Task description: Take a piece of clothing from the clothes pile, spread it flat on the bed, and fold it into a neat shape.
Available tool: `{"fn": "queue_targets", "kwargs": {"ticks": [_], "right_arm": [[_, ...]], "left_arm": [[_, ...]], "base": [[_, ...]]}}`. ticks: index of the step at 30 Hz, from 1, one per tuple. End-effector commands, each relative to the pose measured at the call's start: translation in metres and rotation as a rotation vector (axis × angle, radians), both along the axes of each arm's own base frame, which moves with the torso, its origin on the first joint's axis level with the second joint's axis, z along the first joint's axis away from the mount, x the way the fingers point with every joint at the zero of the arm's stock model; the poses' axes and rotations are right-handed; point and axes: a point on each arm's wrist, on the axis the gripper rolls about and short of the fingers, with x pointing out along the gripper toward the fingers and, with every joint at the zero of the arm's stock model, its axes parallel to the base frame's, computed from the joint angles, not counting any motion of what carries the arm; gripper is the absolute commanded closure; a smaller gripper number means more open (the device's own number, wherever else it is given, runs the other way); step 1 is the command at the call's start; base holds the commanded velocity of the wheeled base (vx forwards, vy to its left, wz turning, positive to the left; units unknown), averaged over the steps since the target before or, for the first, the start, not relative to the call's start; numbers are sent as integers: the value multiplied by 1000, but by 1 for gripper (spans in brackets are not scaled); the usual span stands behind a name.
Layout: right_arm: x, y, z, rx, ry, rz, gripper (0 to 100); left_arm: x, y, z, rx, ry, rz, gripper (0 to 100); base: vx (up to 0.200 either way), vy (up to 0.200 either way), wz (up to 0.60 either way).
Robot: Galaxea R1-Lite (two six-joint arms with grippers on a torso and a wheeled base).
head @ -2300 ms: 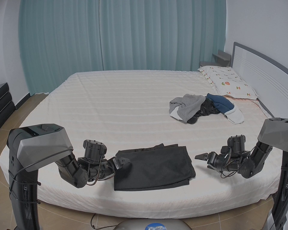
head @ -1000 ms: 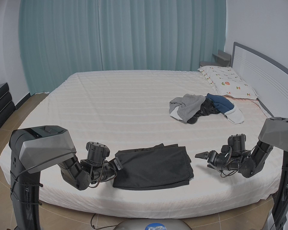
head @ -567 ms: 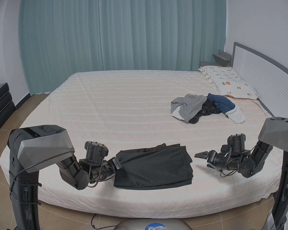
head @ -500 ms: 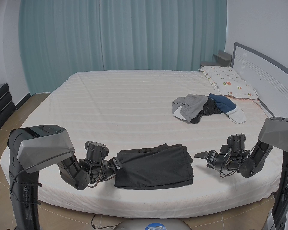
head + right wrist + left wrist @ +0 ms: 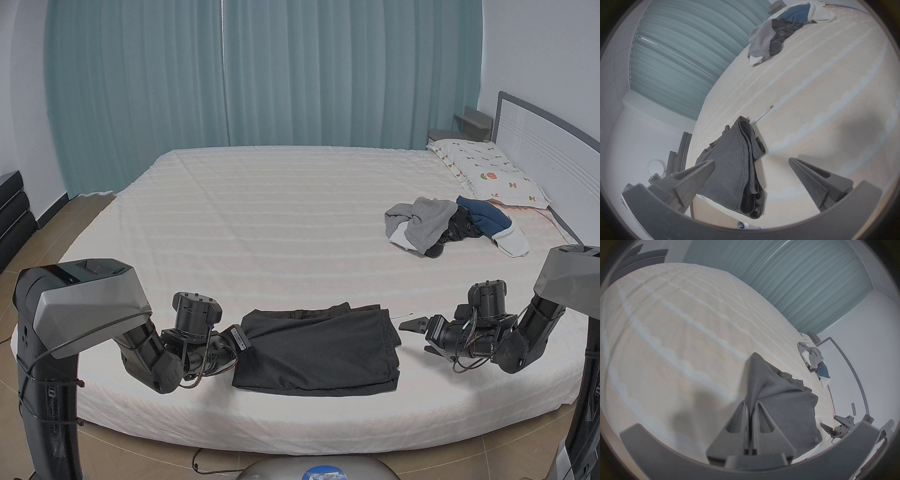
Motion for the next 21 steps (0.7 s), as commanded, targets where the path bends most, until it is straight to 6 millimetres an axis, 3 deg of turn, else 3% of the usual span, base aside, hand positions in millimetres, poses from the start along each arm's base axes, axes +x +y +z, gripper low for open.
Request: {"fn": "queue_targets", "kwargs": {"ticks": [1, 21], "right_arm": [[-1, 3, -1, 3, 5, 3, 0], [-1, 8, 2, 2, -4, 6, 0]], "left_arm": [[1, 2, 0, -1, -1, 6, 100], [-1, 4, 1, 2, 4, 10, 100]], "base": [[0, 200, 0], [0, 200, 0]]}}
